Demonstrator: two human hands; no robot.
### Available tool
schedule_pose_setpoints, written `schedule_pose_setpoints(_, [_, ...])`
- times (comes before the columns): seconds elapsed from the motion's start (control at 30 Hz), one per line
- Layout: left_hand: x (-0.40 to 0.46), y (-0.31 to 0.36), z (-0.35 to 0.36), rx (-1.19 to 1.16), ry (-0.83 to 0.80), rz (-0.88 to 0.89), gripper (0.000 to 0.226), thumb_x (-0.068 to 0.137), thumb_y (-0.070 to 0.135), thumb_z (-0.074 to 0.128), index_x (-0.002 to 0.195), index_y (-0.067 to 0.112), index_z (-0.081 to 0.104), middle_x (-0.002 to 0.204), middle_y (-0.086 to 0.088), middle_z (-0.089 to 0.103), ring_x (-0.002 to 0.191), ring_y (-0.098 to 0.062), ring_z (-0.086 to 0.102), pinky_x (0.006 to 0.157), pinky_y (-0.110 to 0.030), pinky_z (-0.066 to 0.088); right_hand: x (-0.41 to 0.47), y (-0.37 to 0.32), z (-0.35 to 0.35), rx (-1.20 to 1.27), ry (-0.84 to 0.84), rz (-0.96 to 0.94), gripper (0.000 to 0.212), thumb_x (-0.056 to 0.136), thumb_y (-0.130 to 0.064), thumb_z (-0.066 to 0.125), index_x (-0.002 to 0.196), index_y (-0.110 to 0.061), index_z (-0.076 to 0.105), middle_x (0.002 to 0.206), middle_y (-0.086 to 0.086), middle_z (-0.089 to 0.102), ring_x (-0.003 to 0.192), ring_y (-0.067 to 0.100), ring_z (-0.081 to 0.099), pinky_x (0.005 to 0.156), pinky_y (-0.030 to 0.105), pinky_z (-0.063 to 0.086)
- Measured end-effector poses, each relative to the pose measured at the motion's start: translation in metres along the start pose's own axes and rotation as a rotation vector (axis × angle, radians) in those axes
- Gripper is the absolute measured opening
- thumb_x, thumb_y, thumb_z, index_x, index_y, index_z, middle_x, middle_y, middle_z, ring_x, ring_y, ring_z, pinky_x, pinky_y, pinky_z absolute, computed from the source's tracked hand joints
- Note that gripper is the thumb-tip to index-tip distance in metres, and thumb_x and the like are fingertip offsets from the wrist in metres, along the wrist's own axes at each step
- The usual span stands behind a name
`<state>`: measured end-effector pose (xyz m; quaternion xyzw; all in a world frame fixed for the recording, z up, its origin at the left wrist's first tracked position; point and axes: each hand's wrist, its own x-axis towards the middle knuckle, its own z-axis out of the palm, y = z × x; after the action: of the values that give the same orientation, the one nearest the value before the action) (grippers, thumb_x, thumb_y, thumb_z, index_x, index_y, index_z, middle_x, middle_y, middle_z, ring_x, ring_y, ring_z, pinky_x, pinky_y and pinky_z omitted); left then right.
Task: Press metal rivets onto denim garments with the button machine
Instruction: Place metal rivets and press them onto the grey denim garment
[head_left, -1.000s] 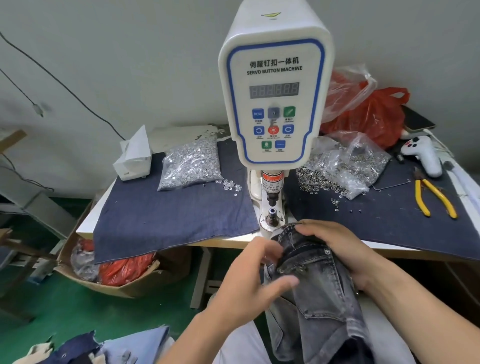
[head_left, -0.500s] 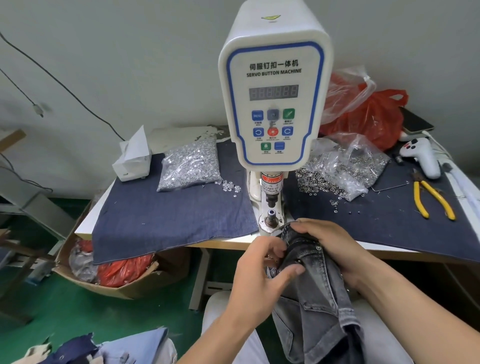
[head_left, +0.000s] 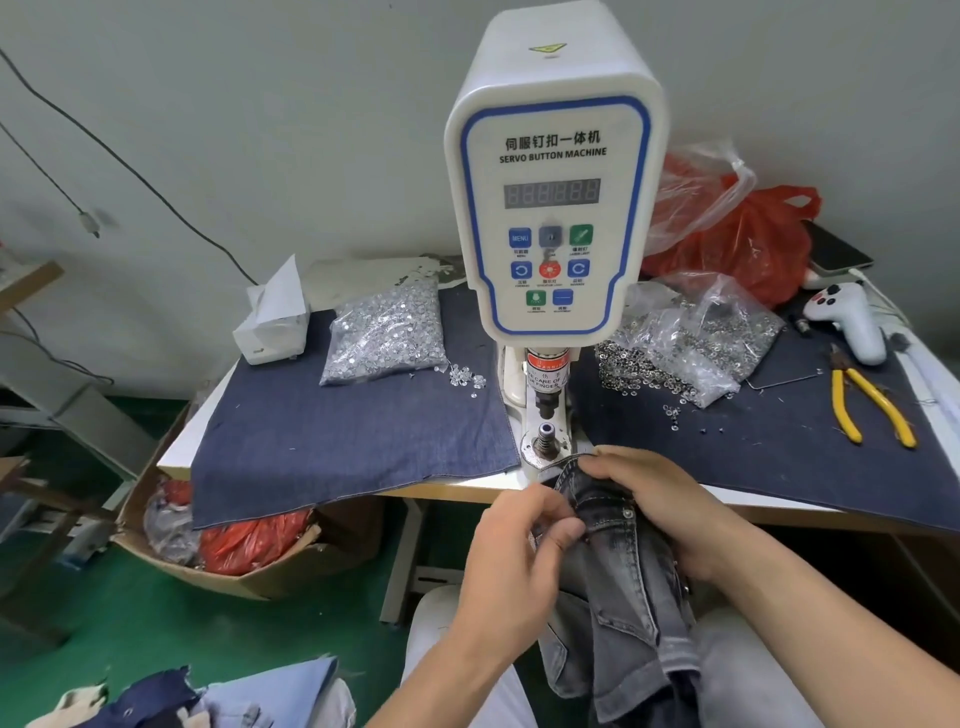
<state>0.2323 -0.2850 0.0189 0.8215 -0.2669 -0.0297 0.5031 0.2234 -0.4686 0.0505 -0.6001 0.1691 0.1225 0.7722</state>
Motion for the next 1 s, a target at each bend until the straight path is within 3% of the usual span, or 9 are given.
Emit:
schedule_pose_setpoints(0.13, [0.006, -0.004, -0.017, -0.080, -0.283, 0.028, 0.007, 0.104, 0.044, 0.054, 0.100, 0.040, 0.058, 0.097, 0.014, 0.066, 0.099, -0.016, 0.064, 0.084, -0.031, 0.053, -0.004, -0.008, -0.007, -0.189, -0.092, -0.091, 0.020, 0.095, -0.031, 0.066, 0.080, -0.021, 0.074, 0.080, 0.002, 0.071, 0.073, 0.011, 0.063, 0.065, 0.020, 0.051])
schedule_pose_setpoints(0.27, [0.006, -0.027, -0.010, -0.293, 0.013, -0.340, 0.022, 0.108, 0.037, 0.044, 0.104, 0.039, 0.066, 0.109, 0.015, 0.071, 0.116, -0.013, 0.065, 0.096, -0.025, 0.050, -0.007, -0.010, -0.021, 0.058, -0.202, -0.060, 0.031, 0.081, -0.019, 0.080, 0.104, 0.000, 0.074, 0.096, 0.018, 0.073, 0.078, 0.022, 0.071, 0.071, 0.027, 0.059])
schedule_pose_setpoints(0.4, [0.000, -0.049, 0.005, -0.379, -0.387, -0.593, 0.037, 0.107, 0.034, 0.053, 0.143, 0.044, 0.052, 0.137, 0.019, 0.062, 0.117, 0.008, 0.063, 0.094, -0.014, 0.051, -0.010, -0.007, -0.028, 0.318, -0.193, -0.071, 0.051, 0.034, -0.021, 0.095, 0.082, -0.008, 0.081, 0.082, 0.016, 0.075, 0.066, 0.026, 0.074, 0.058, 0.032, 0.060])
schedule_pose_setpoints(0.47, [0.000, -0.048, 0.005, -0.423, -0.514, -0.616, 0.045, 0.105, 0.036, 0.058, 0.149, 0.044, 0.051, 0.142, 0.016, 0.064, 0.124, -0.001, 0.064, 0.108, -0.028, 0.052, -0.010, -0.002, -0.030, 0.436, -0.197, -0.076, 0.055, 0.023, -0.022, 0.096, 0.071, -0.007, 0.075, 0.071, 0.016, 0.070, 0.057, 0.029, 0.069, 0.052, 0.033, 0.058])
schedule_pose_setpoints(0.57, [0.004, -0.047, -0.007, -0.272, -0.611, -0.422, 0.036, 0.107, 0.034, 0.058, 0.130, 0.008, 0.067, 0.130, -0.008, 0.068, 0.124, -0.027, 0.063, 0.115, -0.052, 0.044, -0.016, -0.002, -0.039, 0.404, -0.278, -0.110, 0.037, 0.039, -0.022, 0.087, 0.060, -0.012, 0.059, 0.058, 0.010, 0.056, 0.048, 0.023, 0.057, 0.049, 0.029, 0.051])
schedule_pose_setpoints(0.73, [0.014, -0.034, -0.036, -0.291, -0.576, -0.439, 0.034, 0.109, 0.044, 0.055, 0.124, 0.019, 0.072, 0.125, -0.003, 0.076, 0.120, -0.026, 0.070, 0.111, -0.049, 0.051, -0.021, -0.011, -0.081, -0.310, -0.245, -0.088, 0.009, 0.067, -0.003, 0.068, 0.073, -0.010, 0.065, 0.072, 0.009, 0.064, 0.067, 0.018, 0.061, 0.068, 0.036, 0.047])
schedule_pose_setpoints(0.8, [0.020, -0.026, -0.041, -0.220, -0.529, -0.387, 0.033, 0.108, 0.048, 0.051, 0.124, 0.028, 0.071, 0.124, 0.006, 0.076, 0.120, -0.018, 0.070, 0.112, -0.048, 0.049, -0.021, -0.013, -0.080, -0.607, -0.200, -0.152, 0.030, 0.087, 0.012, 0.061, 0.101, -0.013, 0.068, 0.099, 0.001, 0.075, 0.095, 0.014, 0.069, 0.091, 0.039, 0.051])
schedule_pose_setpoints(0.9, [0.029, -0.009, -0.036, -0.189, -0.514, -0.358, 0.036, 0.105, 0.050, 0.049, 0.127, 0.031, 0.071, 0.126, 0.011, 0.075, 0.123, -0.012, 0.067, 0.114, -0.045, 0.047, -0.022, -0.010, -0.046, -0.763, -0.151, -0.279, 0.050, 0.087, -0.031, 0.080, 0.130, -0.036, 0.054, 0.125, -0.024, 0.065, 0.120, -0.005, 0.059, 0.102, 0.016, 0.043])
schedule_pose_setpoints(1.0, [0.036, 0.001, -0.036, -0.221, -0.553, -0.383, 0.038, 0.100, 0.057, 0.051, 0.127, 0.038, 0.069, 0.127, 0.019, 0.073, 0.123, -0.001, 0.064, 0.113, -0.035, 0.045, -0.015, -0.006, -0.017, -1.112, -0.103, -0.246, 0.068, 0.064, -0.069, 0.081, 0.121, -0.053, 0.045, 0.106, -0.036, 0.062, 0.103, -0.013, 0.059, 0.080, 0.009, 0.045])
